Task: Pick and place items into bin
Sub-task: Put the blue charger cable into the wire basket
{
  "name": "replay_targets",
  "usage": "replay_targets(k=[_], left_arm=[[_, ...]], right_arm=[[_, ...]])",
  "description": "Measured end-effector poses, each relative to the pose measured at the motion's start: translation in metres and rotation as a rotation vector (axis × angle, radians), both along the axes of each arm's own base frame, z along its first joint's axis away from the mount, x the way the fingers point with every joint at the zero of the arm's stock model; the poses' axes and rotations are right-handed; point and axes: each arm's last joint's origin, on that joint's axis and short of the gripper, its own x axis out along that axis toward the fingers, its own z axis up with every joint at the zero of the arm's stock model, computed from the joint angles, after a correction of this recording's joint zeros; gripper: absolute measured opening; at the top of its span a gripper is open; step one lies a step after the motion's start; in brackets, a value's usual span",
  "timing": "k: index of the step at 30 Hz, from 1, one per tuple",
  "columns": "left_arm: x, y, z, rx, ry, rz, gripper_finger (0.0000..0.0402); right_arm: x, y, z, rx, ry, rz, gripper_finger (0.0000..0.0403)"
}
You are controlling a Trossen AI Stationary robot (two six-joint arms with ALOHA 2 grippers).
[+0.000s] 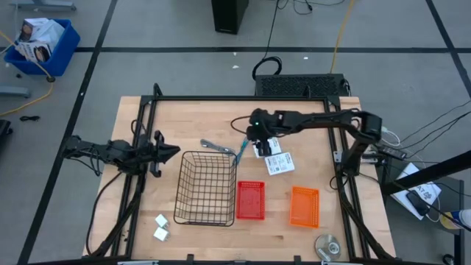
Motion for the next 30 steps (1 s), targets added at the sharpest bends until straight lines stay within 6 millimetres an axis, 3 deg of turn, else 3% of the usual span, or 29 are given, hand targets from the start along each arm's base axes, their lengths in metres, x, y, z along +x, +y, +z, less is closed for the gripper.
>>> replay_targets(k=[10, 23, 26, 30], left_arm=[[0.001, 0.000, -0.004, -0.021, 0.041, -0.004, 0.0033], [0.001, 0.000, -0.004, -0.045, 0.038, -0.007, 0.0033], [0.001, 0.000, -0.004, -0.053, 0.037, -0.008, 0.0033], [0.001, 0.000, -0.004, -0.060, 0.035, -0.009, 0.0033]], right_arm=[[0.021, -0.007, -0.023, -0.090, 0.031, 0.089, 0.0215], [0.035, -0.005, -0.056, -0.105, 0.045, 0.139, 0.0211], [0.037, -0.004, -0.057, -0.096, 0.039, 0.128, 0.0187], [0.036, -0.003, -0.058, -0.084, 0.043, 0.119, 0.0117]])
